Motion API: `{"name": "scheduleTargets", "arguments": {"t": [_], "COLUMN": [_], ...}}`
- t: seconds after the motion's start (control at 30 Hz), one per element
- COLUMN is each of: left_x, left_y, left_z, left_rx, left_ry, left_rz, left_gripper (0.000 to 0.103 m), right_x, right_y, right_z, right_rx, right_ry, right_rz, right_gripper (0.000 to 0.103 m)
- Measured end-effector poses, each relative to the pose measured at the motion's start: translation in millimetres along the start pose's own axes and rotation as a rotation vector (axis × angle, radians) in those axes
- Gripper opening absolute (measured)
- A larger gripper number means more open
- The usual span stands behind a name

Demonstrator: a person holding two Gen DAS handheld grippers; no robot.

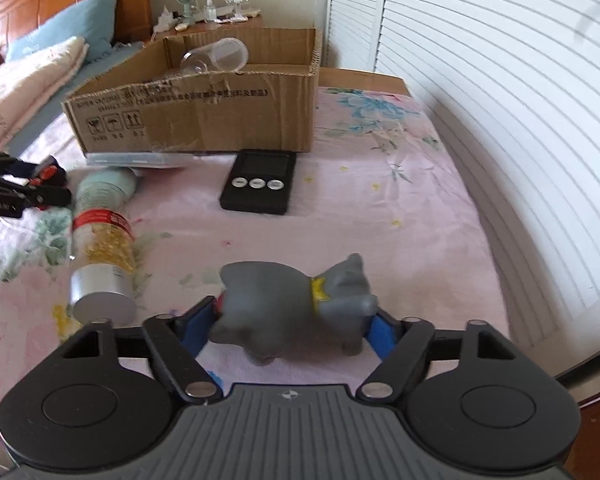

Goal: Organize rigid objects
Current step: 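Close the left gripper on the black cube toy while right gripper grips the grey elephant, then drop the black cube toy into the box with left gripper while right lifts the elephant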

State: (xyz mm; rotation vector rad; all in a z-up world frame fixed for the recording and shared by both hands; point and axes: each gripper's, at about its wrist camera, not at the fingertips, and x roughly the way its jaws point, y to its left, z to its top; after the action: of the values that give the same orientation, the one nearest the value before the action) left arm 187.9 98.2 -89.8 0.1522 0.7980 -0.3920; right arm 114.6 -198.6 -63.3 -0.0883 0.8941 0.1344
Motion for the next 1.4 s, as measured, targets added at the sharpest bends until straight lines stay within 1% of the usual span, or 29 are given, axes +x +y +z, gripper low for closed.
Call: {"name": "scheduleTargets", "arguments": {"t": [0.03, 0.07, 0.13, 0.3, 0.5, 0.67, 0.8, 0.93, 1.07, 1.23, 1.27, 1.3, 1.33, 1.37, 1.4], "left_x": [-0.5, -0.9, -1.3, -7.3, -31.0, -55.2, -64.4, -56.5, -38.3, -9.3, -3.9, 1.0, 5.5, 7.5, 7.5], "left_y": [0.5, 1.5, 3.7, 5.2, 1.9, -5.0, -13.5, -19.1, -17.4, -12.1, -10.9, -10.8, -10.7, -11.0, -11.9], "left_z": [0.8, 1.9, 3.1, 4.5, 13.8, 32.4, 55.3, 83.1, 112.2, 143.1, 147.2, 149.9, 152.0, 151.7, 150.6], "left_rx": [-0.001, -0.004, -0.015, -0.026, -0.007, 0.024, 0.059, 0.082, 0.066, 0.037, 0.025, 0.021, 0.015, 0.01, 0.007], "left_ry": [0.001, 0.005, 0.015, 0.035, 0.045, 0.037, -0.004, -0.039, -0.056, -0.092, -0.108, -0.116, -0.122, -0.136, -0.147], "left_rz": [-0.001, -0.005, -0.019, -0.022, -0.024, -0.042, -0.038, -0.022, -0.014, 0.036, 0.049, 0.061, 0.074, 0.089, 0.097], "left_gripper": [0.05, 0.049, 0.049, 0.049, 0.049, 0.049, 0.049, 0.049, 0.049, 0.05, 0.052, 0.068, 0.088, 0.094, 0.096], "right_x": [-0.2, -0.6, -1.7, -10.1, -26.2, -37.9, -43.7, -46.4, -47.8, -43.1, -42.1, -41.1, -40.5, -40.1, -40.0], "right_y": [-0.5, -0.7, -1.1, -7.4, -9.6, -8.9, -5.8, -1.4, 2.8, 3.6, 4.0, 4.3, 4.8, 5.5, 6.5], "right_z": [0.3, 0.7, 1.7, 7.7, 21.1, 37.3, 52.9, 69.9, 88.1, 106.2, 108.2, 109.8, 111.1, 111.5, 111.0], "right_rx": [0.001, -0.004, -0.014, -0.024, -0.084, -0.132, -0.166, -0.198, -0.225, -0.231, -0.23, -0.229, -0.228, -0.228, -0.231], "right_ry": [0.005, 0.008, 0.014, 0.021, 0.008, -0.016, -0.052, -0.094, -0.131, -0.154, -0.157, -0.157, -0.156, -0.156, -0.155], "right_rz": [-0.001, -0.003, -0.004, 0.019, 0.041, 0.083, 0.113, 0.124, 0.132, 0.134, 0.133, 0.135, 0.139, 0.141, 0.142], "right_gripper": [0.078, 0.078, 0.078, 0.078, 0.078, 0.078, 0.077, 0.077, 0.077, 0.077, 0.077, 0.077, 0.077, 0.077, 0.077]}}
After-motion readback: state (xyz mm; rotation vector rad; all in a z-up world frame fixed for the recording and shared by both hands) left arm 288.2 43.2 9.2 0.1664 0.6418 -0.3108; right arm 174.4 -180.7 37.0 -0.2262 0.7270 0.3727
